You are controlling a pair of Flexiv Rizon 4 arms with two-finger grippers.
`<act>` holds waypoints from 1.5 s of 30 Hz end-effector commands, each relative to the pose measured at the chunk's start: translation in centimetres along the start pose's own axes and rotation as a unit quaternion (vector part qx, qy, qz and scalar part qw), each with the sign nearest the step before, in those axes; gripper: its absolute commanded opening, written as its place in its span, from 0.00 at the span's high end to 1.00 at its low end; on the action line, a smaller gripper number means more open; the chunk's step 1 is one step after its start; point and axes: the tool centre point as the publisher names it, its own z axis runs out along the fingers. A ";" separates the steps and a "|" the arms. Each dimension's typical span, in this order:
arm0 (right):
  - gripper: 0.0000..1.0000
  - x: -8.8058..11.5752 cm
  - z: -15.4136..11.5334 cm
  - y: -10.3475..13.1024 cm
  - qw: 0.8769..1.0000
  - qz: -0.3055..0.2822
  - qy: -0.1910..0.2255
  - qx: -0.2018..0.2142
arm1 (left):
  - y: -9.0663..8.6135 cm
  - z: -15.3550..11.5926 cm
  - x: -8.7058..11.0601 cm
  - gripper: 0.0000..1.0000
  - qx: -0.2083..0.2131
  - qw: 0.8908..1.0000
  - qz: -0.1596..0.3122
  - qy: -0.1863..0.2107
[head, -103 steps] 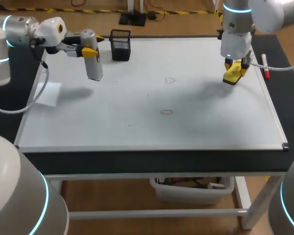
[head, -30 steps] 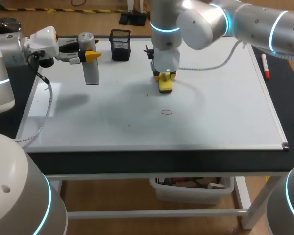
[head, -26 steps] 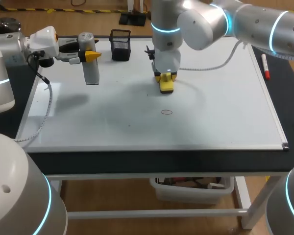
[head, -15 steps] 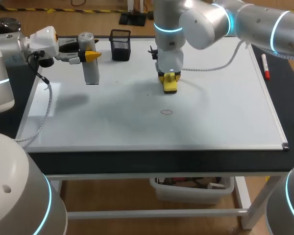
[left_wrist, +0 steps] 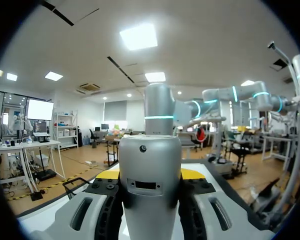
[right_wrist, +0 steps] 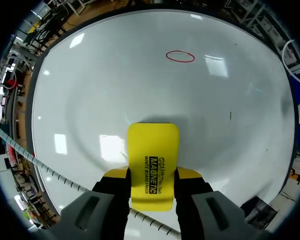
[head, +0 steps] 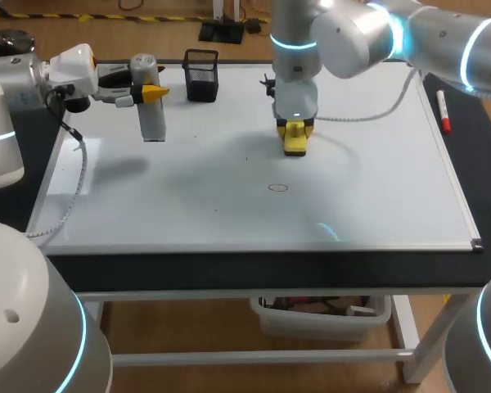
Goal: Pick up the inspection probe, press it on each red-marked spot on the whiteboard one by one, put down the probe, pick up the eraser, and wipe off all the red marks.
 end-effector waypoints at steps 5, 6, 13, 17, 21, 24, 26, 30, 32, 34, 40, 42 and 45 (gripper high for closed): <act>1.00 2.7 0.0 -0.3 1.000 0.017 0.004 0.005 | -0.1 0.0 0.1 1.00 0.001 1.000 0.001 -0.001; 1.00 2.9 0.0 -0.3 1.000 0.019 0.005 0.005 | -0.1 0.0 0.1 1.00 0.001 1.000 0.001 -0.001; 1.00 4.6 -0.7 -0.4 0.999 0.037 0.003 0.014 | -0.1 0.0 0.1 1.00 0.001 1.000 0.001 -0.001; 1.00 6.0 -1.7 -0.5 0.999 0.046 -0.004 0.023 | -0.1 0.0 0.1 1.00 0.001 1.000 0.001 -0.001; 1.00 7.7 -2.6 -0.6 0.998 0.055 -0.005 0.031 | -0.1 0.0 0.1 1.00 0.001 1.000 0.001 -0.001; 1.00 8.9 -3.2 -0.5 0.998 0.058 -0.007 0.033 | -0.1 0.0 0.1 1.00 0.001 1.000 0.001 -0.001; 1.00 9.8 -3.6 -0.3 0.998 0.058 -0.008 0.034 | -0.1 0.0 0.1 1.00 0.001 1.000 0.001 -0.001; 1.00 12.0 -4.1 0.0 0.997 0.063 -0.007 0.039 | -0.1 0.0 0.1 1.00 0.001 1.000 0.001 -0.001; 1.00 13.1 -4.4 0.2 0.997 0.065 -0.006 0.043 | -0.1 0.0 0.1 1.00 0.001 1.000 0.001 -0.001; 1.00 14.3 -4.7 0.4 0.997 0.066 -0.004 0.047 | -0.1 0.0 0.1 1.00 0.001 1.000 0.001 -0.001; 1.00 17.6 -5.1 0.7 0.996 0.074 -0.006 0.055 | -0.1 0.0 0.1 1.00 0.001 1.000 0.001 -0.001; 1.00 18.4 -5.2 0.8 0.995 0.079 -0.005 0.055 | -0.1 0.0 0.1 1.00 0.001 1.000 0.001 -0.001; 1.00 19.3 -5.3 0.8 0.995 0.085 -0.007 0.055 | -0.1 0.0 0.1 1.00 0.001 1.000 0.001 -0.001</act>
